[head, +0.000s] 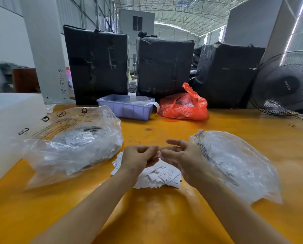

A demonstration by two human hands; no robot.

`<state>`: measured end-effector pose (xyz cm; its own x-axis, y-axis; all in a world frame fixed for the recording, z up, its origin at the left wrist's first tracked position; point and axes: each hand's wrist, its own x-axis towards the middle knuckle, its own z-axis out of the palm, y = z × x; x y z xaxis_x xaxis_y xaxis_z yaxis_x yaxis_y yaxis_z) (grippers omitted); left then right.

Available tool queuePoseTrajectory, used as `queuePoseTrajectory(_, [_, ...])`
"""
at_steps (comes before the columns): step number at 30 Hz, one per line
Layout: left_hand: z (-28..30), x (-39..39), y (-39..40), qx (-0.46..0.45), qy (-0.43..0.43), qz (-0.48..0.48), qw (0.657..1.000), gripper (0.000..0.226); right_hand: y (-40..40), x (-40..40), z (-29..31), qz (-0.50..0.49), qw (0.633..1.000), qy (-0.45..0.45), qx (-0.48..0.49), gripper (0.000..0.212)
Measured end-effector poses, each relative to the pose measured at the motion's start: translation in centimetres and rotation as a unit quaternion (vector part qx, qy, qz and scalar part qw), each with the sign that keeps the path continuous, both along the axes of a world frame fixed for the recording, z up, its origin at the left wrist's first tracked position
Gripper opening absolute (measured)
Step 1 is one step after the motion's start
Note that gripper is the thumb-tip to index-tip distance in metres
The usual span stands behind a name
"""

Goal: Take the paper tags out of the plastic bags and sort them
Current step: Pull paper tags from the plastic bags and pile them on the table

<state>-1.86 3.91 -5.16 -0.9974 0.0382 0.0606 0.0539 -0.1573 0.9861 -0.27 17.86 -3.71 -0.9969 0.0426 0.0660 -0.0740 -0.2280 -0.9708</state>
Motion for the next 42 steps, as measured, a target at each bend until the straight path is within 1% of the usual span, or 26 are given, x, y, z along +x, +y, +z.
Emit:
queuePoseTrajectory(3, [0.0,-0.2,-0.4,0.013,0.003,0.020,1.000,0.011,0.0,0.1,0.1,0.010,0.999,-0.038,-0.014,0.032])
queuePoseTrajectory(6, [0.1,-0.3,-0.6,0.015,0.007,0.020,1.000,0.013,0.1,0.1,-0.1,0.005,0.999,-0.047,-0.014,0.024])
queuePoseTrajectory(13, [0.1,-0.1,-0.3,0.036,0.002,0.019,0.999,0.032,0.1,-0.1,-0.4,0.001,1.000,-0.031,0.006,0.008])
queuePoseTrajectory(17, [0.4,-0.1,-0.2,0.062,-0.030,-0.002,0.998,0.045,0.1,-0.1,-0.3,-0.017,1.000,-0.016,-0.005,0.008])
queuePoseTrajectory(19, [0.4,-0.1,-0.3,0.039,-0.036,-0.025,0.998,0.054,0.2,0.0,-0.3,-0.016,1.000,0.001,0.021,0.009])
queuePoseTrajectory(21, [0.4,-0.1,-0.6,-0.003,-0.019,-0.060,0.998,0.059,0.3,0.2,-0.3,-0.004,0.996,0.022,0.090,0.010])
queuePoseTrajectory(23, [0.5,0.0,-0.9,-0.042,0.006,-0.094,0.995,0.051,0.3,0.3,-0.2,0.012,0.989,0.037,0.143,0.012])
queuePoseTrajectory(24, [0.5,0.0,-1.0,-0.053,0.014,-0.101,0.993,0.043,0.2,0.3,-0.2,0.016,0.988,0.041,0.146,0.013])
queuePoseTrajectory(27, [0.6,-0.2,-1.4,-0.045,0.014,-0.068,0.997,0.025,0.5,-0.1,-0.1,-0.021,0.993,0.049,0.109,0.006])
queuePoseTrajectory(28, [0.5,-0.4,-1.5,-0.030,0.007,-0.045,0.999,0.020,0.7,-0.4,-0.3,-0.046,0.986,0.066,0.147,0.004])
queuePoseTrajectory(29, [0.4,-0.5,-1.6,-0.012,-0.001,-0.023,1.000,0.017,1.1,-0.7,-0.4,-0.070,0.967,0.089,0.229,0.005])
queuePoseTrajectory(30, [0.3,-0.6,-1.8,0.003,-0.007,-0.003,1.000,0.017,1.6,-1.0,-0.6,-0.082,0.932,0.110,0.335,0.005])
queuePoseTrajectory(31, [0.3,-0.7,-1.9,0.011,-0.011,0.014,1.000,0.017,2.0,-1.2,-0.6,-0.077,0.889,0.115,0.436,0.008])
queuePoseTrajectory(32, [0.2,-0.8,-2.1,0.018,-0.014,0.026,0.999,0.019,2.4,-1.3,-0.6,-0.062,0.851,0.098,0.512,0.016])
queuePoseTrajectory(33, [0.1,-0.9,-2.2,0.025,-0.016,0.034,0.999,0.021,2.7,-1.3,-0.6,-0.039,0.824,0.068,0.561,0.027])
queuePoseTrajectory(35, [0.1,-0.9,-2.3,0.044,-0.018,0.041,0.998,0.027,2.8,-1.2,-0.6,0.012,0.787,0.001,0.616,0.051])
queuePoseTrajectory(36, [0.1,-1.0,-2.2,0.053,-0.020,0.042,0.998,0.031,2.8,-1.1,-0.6,0.029,0.774,-0.020,0.633,0.060])
queuePoseTrajectory(37, [0.2,-0.9,-2.1,0.061,-0.022,0.042,0.997,0.036,2.7,-1.1,-0.6,0.041,0.771,-0.031,0.635,0.065])
queuePoseTrajectory(38, [0.2,-0.9,-2.0,0.069,-0.026,0.040,0.996,0.041,2.6,-1.1,-0.7,0.048,0.779,-0.035,0.625,0.066])
queuePoseTrajectory(40, [0.2,-0.9,-1.7,0.080,-0.040,0.036,0.995,0.045,2.3,-0.9,-0.7,0.051,0.804,-0.037,0.591,0.064])
queuePoseTrajectory(42, [0.3,-0.8,-1.4,0.093,-0.057,0.026,0.994,0.044,2.2,-0.9,-0.6,0.052,0.828,-0.039,0.556,0.058])
